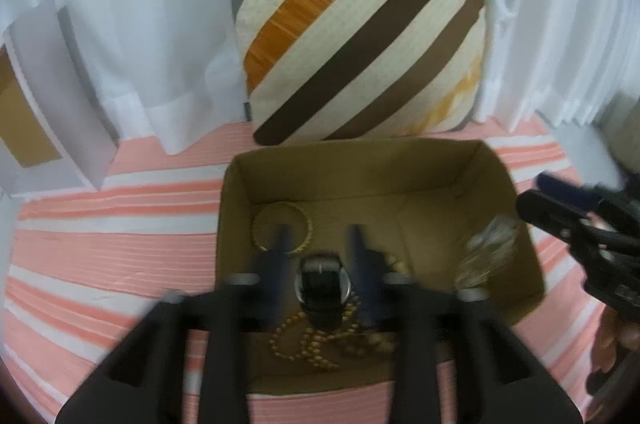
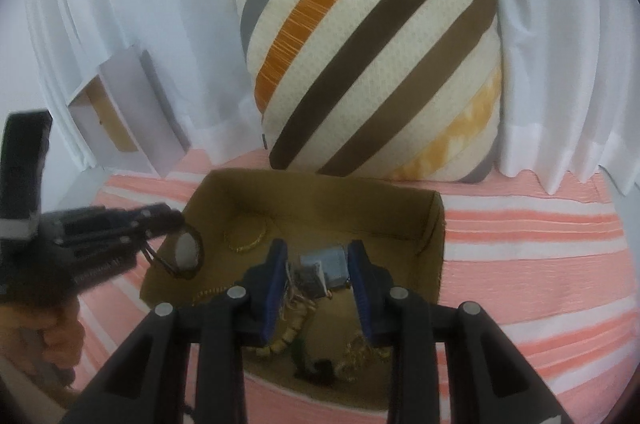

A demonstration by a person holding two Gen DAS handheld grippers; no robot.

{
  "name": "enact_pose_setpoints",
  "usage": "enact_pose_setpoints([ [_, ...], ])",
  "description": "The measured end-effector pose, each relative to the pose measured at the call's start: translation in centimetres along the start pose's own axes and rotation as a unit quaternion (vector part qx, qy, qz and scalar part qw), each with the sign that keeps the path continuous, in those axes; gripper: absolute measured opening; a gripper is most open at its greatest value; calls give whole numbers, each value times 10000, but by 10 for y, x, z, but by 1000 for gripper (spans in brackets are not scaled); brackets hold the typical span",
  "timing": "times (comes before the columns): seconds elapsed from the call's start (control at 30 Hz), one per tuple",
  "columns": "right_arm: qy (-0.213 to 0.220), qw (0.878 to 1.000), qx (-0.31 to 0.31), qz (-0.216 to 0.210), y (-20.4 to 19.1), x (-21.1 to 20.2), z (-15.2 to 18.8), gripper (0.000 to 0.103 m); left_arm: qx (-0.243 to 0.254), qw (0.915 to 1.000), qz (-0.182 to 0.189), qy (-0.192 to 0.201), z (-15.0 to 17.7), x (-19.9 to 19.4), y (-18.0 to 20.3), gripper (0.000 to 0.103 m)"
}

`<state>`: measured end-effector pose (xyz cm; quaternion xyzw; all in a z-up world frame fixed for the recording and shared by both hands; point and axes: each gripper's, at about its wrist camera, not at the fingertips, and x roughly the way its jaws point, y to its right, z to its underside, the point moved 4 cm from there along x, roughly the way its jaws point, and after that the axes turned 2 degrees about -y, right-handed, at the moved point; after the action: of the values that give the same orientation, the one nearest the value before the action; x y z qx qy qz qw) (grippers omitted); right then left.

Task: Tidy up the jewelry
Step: 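Open both tools to drop the watch and keychain into the box, then move both tools back toward the black and red bead bracelets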

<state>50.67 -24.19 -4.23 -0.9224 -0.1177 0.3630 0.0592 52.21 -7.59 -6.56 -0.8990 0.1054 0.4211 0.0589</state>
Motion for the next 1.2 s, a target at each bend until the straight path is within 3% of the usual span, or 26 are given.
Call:
enact_pose_setpoints([
  [0.03,37,10000,27,68,0,1,-1,62,10,9999,-119,80,3,-1,-1,84],
  [0.07,100,9999,65,99,1,0,-2,70,27,9997,-172,182,4,-3,-1,88],
  [0.5,184,9991,-78,365,-5,-24,25,70,93,9996,-192,201,42,-34,9,92],
  [0.9,148,9981,-270,533,-30,-72,100,70,52,9992,-348,186,112,-84,31,95],
  [1.2,97,9974,-254,668,-30,-109,145,70,7,9989,-450,128,143,-115,36,95],
])
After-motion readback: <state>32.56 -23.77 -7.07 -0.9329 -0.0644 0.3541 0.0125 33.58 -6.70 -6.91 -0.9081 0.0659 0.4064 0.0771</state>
